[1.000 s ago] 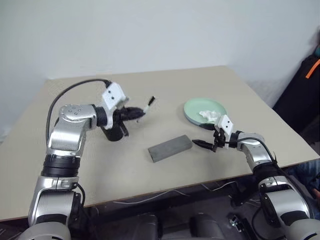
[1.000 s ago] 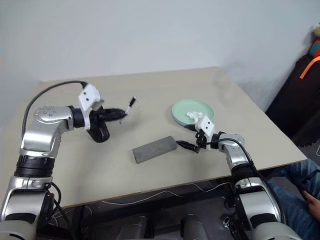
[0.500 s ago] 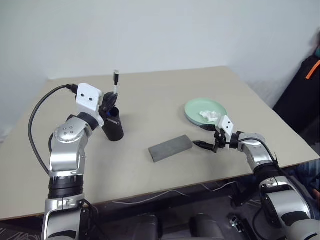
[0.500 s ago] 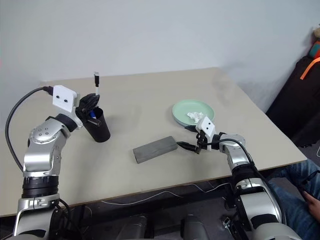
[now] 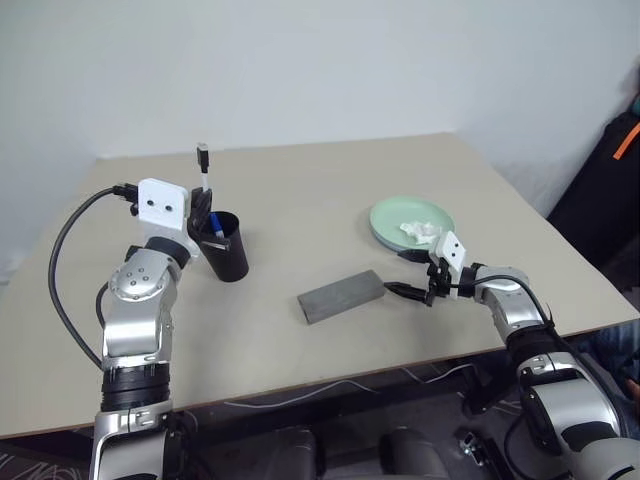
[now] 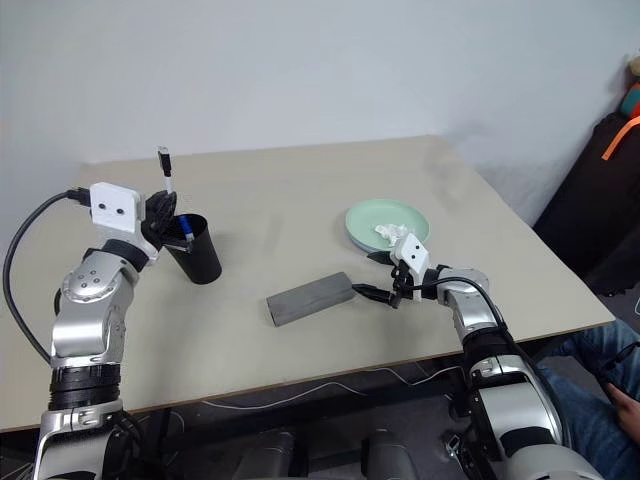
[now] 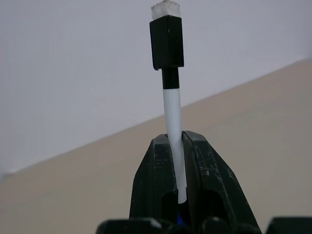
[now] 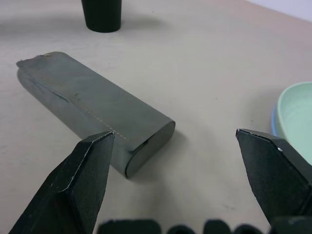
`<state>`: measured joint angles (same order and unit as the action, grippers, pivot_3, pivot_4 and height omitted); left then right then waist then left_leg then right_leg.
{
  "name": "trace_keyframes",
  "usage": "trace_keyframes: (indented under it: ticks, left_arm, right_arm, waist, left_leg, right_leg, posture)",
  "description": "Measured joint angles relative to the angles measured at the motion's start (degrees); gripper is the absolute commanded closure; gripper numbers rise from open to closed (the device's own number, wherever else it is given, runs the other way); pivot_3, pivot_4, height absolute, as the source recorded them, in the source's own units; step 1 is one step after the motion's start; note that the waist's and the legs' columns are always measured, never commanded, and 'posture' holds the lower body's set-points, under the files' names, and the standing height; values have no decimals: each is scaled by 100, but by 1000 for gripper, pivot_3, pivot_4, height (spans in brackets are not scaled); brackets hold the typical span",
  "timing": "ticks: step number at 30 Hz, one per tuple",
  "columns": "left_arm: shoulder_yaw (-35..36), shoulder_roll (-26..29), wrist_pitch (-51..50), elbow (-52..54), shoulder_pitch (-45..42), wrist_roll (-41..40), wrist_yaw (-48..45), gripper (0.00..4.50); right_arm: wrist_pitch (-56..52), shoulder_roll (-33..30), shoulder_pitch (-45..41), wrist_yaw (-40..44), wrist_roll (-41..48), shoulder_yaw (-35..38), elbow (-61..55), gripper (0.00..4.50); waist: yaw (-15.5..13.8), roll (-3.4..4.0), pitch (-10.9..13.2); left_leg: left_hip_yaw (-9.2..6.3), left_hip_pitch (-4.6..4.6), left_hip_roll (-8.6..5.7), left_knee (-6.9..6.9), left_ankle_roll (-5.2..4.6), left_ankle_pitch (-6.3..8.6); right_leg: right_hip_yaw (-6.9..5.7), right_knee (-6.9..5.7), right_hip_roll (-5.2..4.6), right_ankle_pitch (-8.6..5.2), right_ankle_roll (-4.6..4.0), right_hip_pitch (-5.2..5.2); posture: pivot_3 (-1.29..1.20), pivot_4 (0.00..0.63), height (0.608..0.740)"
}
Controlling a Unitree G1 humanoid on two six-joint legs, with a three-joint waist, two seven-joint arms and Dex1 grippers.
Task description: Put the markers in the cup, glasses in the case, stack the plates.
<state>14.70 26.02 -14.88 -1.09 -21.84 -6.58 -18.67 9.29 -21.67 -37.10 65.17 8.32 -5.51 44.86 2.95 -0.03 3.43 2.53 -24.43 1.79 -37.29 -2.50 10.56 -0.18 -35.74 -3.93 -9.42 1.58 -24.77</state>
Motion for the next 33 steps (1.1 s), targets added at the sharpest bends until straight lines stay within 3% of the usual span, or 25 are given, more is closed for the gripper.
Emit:
trace_keyframes:
  ticks: [14,17,24,33]
  left_arm:
    - [-45,1,444,-550,-1,7,-4,4472]
    - [-57,-4,488,-640,-2,0,-7,3772]
    - [-110,-72,561,-765,-16,-14,-12,1328]
    - [-142,-82,526,-610,-19,-125,-36,1328]
  right_arm:
    - [-905,43,0,372,637,354,-708,157]
    - [-940,43,0,373,637,377,-728,157]
    - [-949,43,0,375,636,381,-753,157]
    - [-1041,43,15,373,648,394,-870,157]
  waist:
    - [-4,0,0]
    - [-4,0,0]
    - [-4,0,0]
    - [-6,0,0]
  left_leg:
    - [1,-7,1,7,1,1]
    - [3,-9,1,9,1,1]
    - [4,-13,1,11,1,1]
    - [4,-16,1,14,1,1]
  right_leg:
    - [-2,3,-3,0,0,-10]
    - [-2,3,-3,0,-1,-14]
    - [-2,4,-3,0,-1,-19]
    - [-2,5,-4,0,-1,-24]
  posture:
    - [0,0,738]
    - [0,0,738]
    - [0,0,738]
    - [0,0,738]
